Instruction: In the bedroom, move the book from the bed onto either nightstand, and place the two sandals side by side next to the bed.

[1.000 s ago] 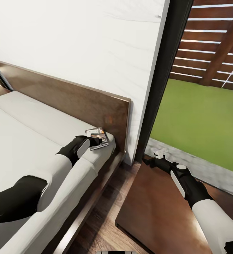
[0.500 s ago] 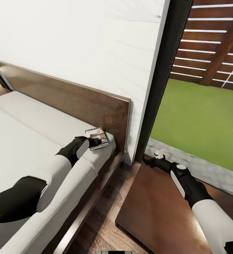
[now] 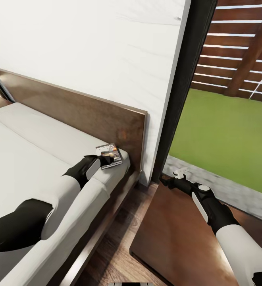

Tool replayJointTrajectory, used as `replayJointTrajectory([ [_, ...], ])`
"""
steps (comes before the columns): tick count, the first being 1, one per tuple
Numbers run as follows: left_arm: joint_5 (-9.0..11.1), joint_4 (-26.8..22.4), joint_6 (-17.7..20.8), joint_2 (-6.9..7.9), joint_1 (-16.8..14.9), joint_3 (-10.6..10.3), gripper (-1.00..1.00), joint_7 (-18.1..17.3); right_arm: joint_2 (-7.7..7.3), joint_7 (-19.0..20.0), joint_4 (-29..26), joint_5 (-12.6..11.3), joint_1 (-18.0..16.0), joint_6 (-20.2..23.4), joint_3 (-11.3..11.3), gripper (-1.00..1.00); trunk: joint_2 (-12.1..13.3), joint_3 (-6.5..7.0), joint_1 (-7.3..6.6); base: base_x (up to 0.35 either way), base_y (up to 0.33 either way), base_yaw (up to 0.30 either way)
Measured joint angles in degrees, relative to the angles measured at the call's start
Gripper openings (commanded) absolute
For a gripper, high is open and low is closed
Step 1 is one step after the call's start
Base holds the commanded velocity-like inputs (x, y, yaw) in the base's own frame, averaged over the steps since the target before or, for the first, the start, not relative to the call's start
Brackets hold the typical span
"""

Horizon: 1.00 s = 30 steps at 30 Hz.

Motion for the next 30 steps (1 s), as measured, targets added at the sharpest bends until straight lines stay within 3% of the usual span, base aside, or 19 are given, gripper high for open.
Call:
replayJointTrajectory([
  [10,0.1,0.0,0.1,-0.19,0.0,0.1,1.00,-2.3,0.00,0.0,0.0,0.0,0.0,0.0,0.0,1.00,0.0,0.00,0.00,0.000,0.000,0.000],
  [30,0.1,0.0,0.0,-0.28,0.0,0.1,1.00,-2.6,-0.01,0.0,0.0,0.0,0.0,0.0,0.0,1.00,0.0,0.00,0.00,0.000,0.000,0.000],
])
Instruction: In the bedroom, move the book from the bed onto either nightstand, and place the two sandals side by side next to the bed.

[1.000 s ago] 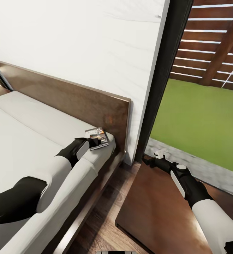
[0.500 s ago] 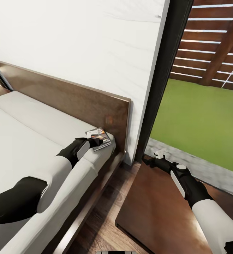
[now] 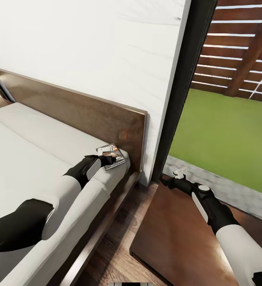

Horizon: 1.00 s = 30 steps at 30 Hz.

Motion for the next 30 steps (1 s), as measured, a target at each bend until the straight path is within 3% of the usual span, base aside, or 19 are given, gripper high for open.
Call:
replayJointTrajectory([
  [30,0.0,-0.1,0.1,-1.22,0.0,0.0,1.00,0.0,0.01,0.0,0.0,0.0,0.0,0.0,0.0,1.00,0.0,0.00,0.00,0.000,0.000,0.000],
])
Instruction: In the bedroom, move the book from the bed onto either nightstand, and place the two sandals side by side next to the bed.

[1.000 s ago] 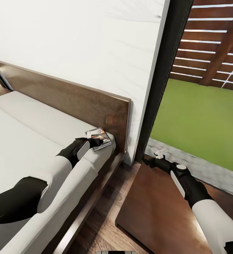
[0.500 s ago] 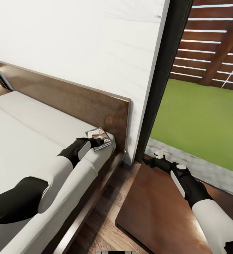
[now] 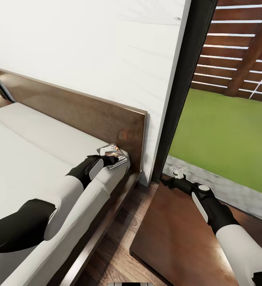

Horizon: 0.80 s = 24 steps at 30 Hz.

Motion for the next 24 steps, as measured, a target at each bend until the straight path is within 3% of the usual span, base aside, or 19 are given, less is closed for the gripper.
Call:
replayJointTrajectory([
  [24,-0.1,0.0,0.1,-0.66,0.0,0.0,1.00,-1.4,0.00,0.0,0.0,0.0,0.0,0.0,-0.1,1.00,0.0,0.00,0.00,0.000,0.000,0.000],
])
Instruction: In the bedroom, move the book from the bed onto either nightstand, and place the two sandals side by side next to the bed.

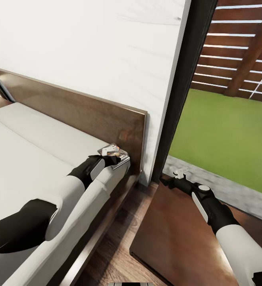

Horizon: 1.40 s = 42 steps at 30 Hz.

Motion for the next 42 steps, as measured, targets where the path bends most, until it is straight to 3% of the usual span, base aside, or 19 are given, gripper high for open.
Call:
replayJointTrajectory([
  [16,0.1,0.1,-0.1,0.88,0.0,0.1,1.00,0.1,-0.02,0.0,0.1,0.0,0.0,0.0,0.0,1.00,0.0,0.00,0.00,0.000,0.000,0.000],
  [27,0.0,-0.4,0.0,2.88,0.0,0.1,1.00,0.2,0.00,-0.1,-0.1,0.0,0.0,0.0,0.1,1.00,0.0,0.00,0.00,0.000,0.000,0.000],
  [37,-0.2,-0.7,0.3,3.24,0.0,0.0,1.00,0.2,-0.01,0.0,-0.6,0.0,0.0,0.1,0.1,1.00,0.0,0.00,0.00,0.000,0.000,0.000],
  [42,-0.3,-2.3,1.0,4.36,0.0,-0.1,1.00,0.1,-0.04,0.0,-0.6,0.0,0.0,0.1,0.1,1.00,0.4,0.18,-0.22,0.000,0.000,0.000],
])
